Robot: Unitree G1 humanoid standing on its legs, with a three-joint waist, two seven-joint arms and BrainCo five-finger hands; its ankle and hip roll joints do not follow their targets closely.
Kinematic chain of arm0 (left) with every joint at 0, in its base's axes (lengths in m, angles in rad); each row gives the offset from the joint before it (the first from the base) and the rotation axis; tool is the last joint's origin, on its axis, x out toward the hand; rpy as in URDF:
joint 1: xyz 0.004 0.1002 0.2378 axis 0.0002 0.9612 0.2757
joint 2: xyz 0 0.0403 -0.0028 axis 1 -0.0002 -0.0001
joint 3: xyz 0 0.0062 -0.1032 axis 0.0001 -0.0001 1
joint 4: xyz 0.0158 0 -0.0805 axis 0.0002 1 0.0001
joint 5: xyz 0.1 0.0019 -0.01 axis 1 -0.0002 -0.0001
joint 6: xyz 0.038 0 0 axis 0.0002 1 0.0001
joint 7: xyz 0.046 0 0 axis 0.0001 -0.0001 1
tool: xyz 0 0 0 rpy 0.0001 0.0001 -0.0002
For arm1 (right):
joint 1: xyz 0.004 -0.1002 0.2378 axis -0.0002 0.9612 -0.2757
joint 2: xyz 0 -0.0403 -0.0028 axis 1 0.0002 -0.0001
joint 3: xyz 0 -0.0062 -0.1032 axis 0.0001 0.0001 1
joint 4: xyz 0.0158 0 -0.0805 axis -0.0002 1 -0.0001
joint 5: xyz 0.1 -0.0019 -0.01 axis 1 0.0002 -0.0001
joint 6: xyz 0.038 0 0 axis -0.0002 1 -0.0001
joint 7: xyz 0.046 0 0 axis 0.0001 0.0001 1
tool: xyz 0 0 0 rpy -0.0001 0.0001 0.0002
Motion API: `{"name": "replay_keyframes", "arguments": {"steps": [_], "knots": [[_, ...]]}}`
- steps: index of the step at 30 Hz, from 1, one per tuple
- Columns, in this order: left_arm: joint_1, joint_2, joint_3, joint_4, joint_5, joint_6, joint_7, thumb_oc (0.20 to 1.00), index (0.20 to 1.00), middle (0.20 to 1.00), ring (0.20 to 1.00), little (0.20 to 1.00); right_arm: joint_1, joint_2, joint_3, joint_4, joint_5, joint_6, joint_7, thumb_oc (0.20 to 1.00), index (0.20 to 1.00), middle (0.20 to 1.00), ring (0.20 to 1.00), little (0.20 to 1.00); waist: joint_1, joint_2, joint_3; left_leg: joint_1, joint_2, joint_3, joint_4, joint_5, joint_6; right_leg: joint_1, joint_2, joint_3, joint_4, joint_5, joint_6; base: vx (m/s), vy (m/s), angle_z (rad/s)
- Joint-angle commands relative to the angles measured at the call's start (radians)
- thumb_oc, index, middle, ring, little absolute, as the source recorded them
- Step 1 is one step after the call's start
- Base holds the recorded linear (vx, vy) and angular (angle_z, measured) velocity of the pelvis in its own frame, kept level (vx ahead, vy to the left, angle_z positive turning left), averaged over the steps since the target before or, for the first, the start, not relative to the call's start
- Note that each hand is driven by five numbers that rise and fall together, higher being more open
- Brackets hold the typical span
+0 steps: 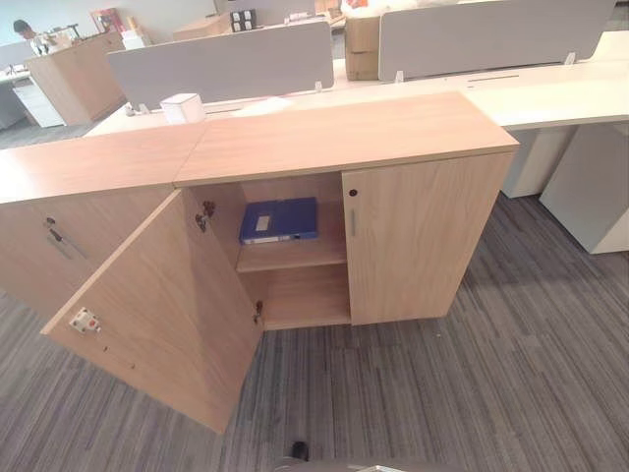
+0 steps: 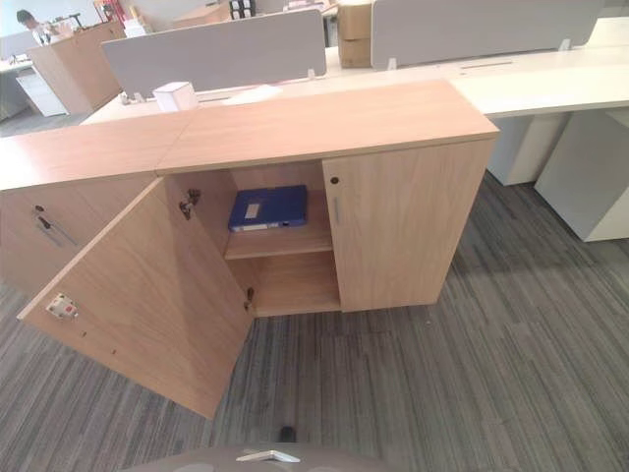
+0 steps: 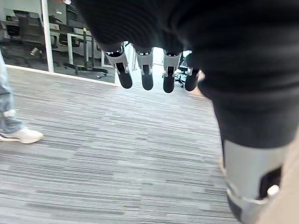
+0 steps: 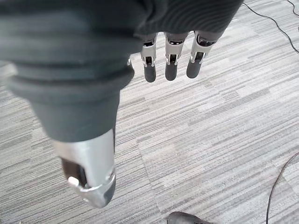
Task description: Put the empty folder in the office cabinet
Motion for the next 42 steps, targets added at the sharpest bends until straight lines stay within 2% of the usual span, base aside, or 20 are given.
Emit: {"name": "replay_keyframes", "arguments": {"steps": [1,6,11,14,21,24,26,27,28,29,32,34,35,42], "knots": [[-0.079,0.131,0.0,-0.032,0.028,-0.032,0.042,1.0,1.0,1.0,1.0,1.0,-0.044,0.06,0.005,0.026,0.06,-0.022,-0.003,1.0,1.0,1.0,1.0,1.0,-0.027,-0.087,0.031,0.021,-0.021,0.053,-0.011,-0.076,-0.01,-0.003,0.058,0.033,0.011,-0.163,-0.052,0.01,0.013,-0.04],[-0.162,0.213,-0.025,-0.151,0.064,-0.036,0.073,1.0,1.0,1.0,1.0,1.0,0.0,0.061,-0.008,0.018,0.084,-0.028,0.007,1.0,1.0,1.0,1.0,1.0,-0.049,-0.1,0.039,0.021,-0.02,0.066,-0.011,-0.09,-0.013,-0.012,0.052,0.039,0.012,-0.154,-0.041,0.02,0.042,-0.03],[-0.243,0.227,-0.059,-0.323,0.095,-0.043,0.101,1.0,1.0,1.0,1.0,1.0,0.036,0.063,-0.02,0.018,0.089,-0.026,0.016,1.0,1.0,1.0,1.0,1.0,-0.076,-0.122,0.042,0.009,-0.025,0.083,-0.011,-0.1,-0.008,-0.032,0.041,0.052,0.009,-0.132,-0.027,0.02,0.044,-0.07],[-0.265,0.204,-0.073,-0.444,0.123,-0.047,0.113,1.0,1.0,1.0,1.0,1.0,0.052,0.069,-0.026,0.022,0.09,-0.024,0.022,1.0,1.0,1.0,1.0,1.0,-0.09,-0.135,0.044,0.01,-0.028,0.095,-0.011,-0.112,-0.005,-0.039,0.034,0.068,0.007,-0.124,-0.021,0.02,0.035,0.02],[-0.233,0.072,-0.067,-0.639,0.13,-0.043,0.101,1.0,1.0,1.0,1.0,1.0,0.073,0.104,-0.026,0.019,0.087,-0.02,0.03,1.0,1.0,1.0,1.0,1.0,-0.109,-0.159,0.041,0.024,-0.034,0.128,-0.011,-0.133,0.006,-0.047,0.025,0.109,0.004,-0.111,-0.016,0.03,0.024,-0.06],[-0.203,-0.035,-0.074,-0.719,0.072,-0.059,0.078,1.0,1.0,1.0,1.0,1.0,0.072,0.114,-0.022,0.017,0.082,-0.022,0.027,1.0,1.0,1.0,1.0,1.0,-0.114,-0.163,0.038,0.032,-0.039,0.137,-0.011,-0.14,0.011,-0.046,0.022,0.12,0.003,-0.109,-0.016,0.03,0.021,-0.11],[-0.219,-0.073,-0.087,-0.698,0.001,-0.078,0.06,1.0,1.0,1.0,1.0,1.0,0.065,0.113,-0.015,0.017,0.073,-0.02,0.024,1.0,1.0,1.0,1.0,1.0,-0.12,-0.163,0.032,0.037,-0.041,0.142,-0.011,-0.145,0.013,-0.045,0.019,0.126,0.003,-0.108,-0.016,0.02,0.024,-0.12],[-0.223,-0.113,-0.11,-0.721,-0.04,-0.092,0.041,1.0,1.0,1.0,1.0,1.0,0.062,0.116,-0.009,0.018,0.067,-0.02,0.019,1.0,1.0,1.0,1.0,1.0,-0.123,-0.164,0.031,0.041,-0.042,0.144,-0.011,-0.147,0.015,-0.045,0.017,0.129,0.003,-0.107,-0.017,0.02,0.015,-0.22],[-0.222,-0.114,-0.111,-0.721,-0.041,-0.092,0.041,1.0,1.0,1.0,1.0,1.0,0.062,0.115,-0.01,0.018,0.067,-0.02,0.019,1.0,1.0,1.0,1.0,1.0,-0.122,-0.162,0.031,0.041,-0.042,0.144,-0.011,-0.147,0.015,-0.044,0.017,0.129,0.003,-0.107,-0.016,0.01,0.017,-0.12],[-0.216,-0.175,-0.158,-0.772,-0.092,-0.112,0.006,1.0,1.0,1.0,1.0,1.0,0.053,0.121,-0.005,0.017,0.064,-0.023,0.011,1.0,1.0,1.0,1.0,1.0,-0.125,-0.164,0.029,0.045,-0.045,0.144,-0.011,-0.151,0.019,-0.042,0.015,0.131,0.003,-0.105,-0.017,0.01,0.012,-0.04],[-0.196,-0.253,-0.268,-0.835,-0.209,-0.134,-0.076,1.0,1.0,1.0,1.0,1.0,0.029,0.125,0.01,0.015,0.06,-0.026,-0.008,1.0,1.0,1.0,1.0,1.0,-0.131,-0.162,0.027,0.048,-0.05,0.147,-0.011,-0.156,0.024,-0.038,0.011,0.135,0.003,-0.102,-0.015,0.0,0.006,0.02],[-0.172,-0.277,-0.321,-0.873,-0.271,-0.129,-0.126,1.0,1.0,1.0,1.0,1.0,0.018,0.126,0.012,0.015,0.054,-0.022,-0.014,1.0,1.0,1.0,1.0,1.0,-0.129,-0.159,0.025,0.052,-0.052,0.15,-0.011,-0.158,0.027,-0.034,0.009,0.136,0.003,-0.101,-0.014,0.01,0.022,-0.23],[-0.147,-0.295,-0.378,-0.915,-0.314,-0.125,-0.177,1.0,1.0,1.0,1.0,1.0,0.002,0.127,0.017,0.018,0.047,-0.022,-0.02,1.0,1.0,1.0,1.0,1.0,-0.129,-0.155,0.023,0.055,-0.055,0.15,-0.011,-0.162,0.031,-0.032,0.006,0.137,0.003,-0.103,-0.012,0.01,0.02,-0.32],[-0.072,-0.288,-0.471,-0.986,-0.349,-0.107,-0.244,1.0,1.0,1.0,1.0,1.0,-0.023,0.146,0.017,0.001,0.057,-0.025,-0.039,1.0,1.0,1.0,1.0,1.0,-0.121,-0.15,0.022,0.065,-0.063,0.147,-0.011,-0.172,0.039,-0.024,0.002,0.139,0.003,-0.105,-0.01,0.01,0.007,-0.17]]}}
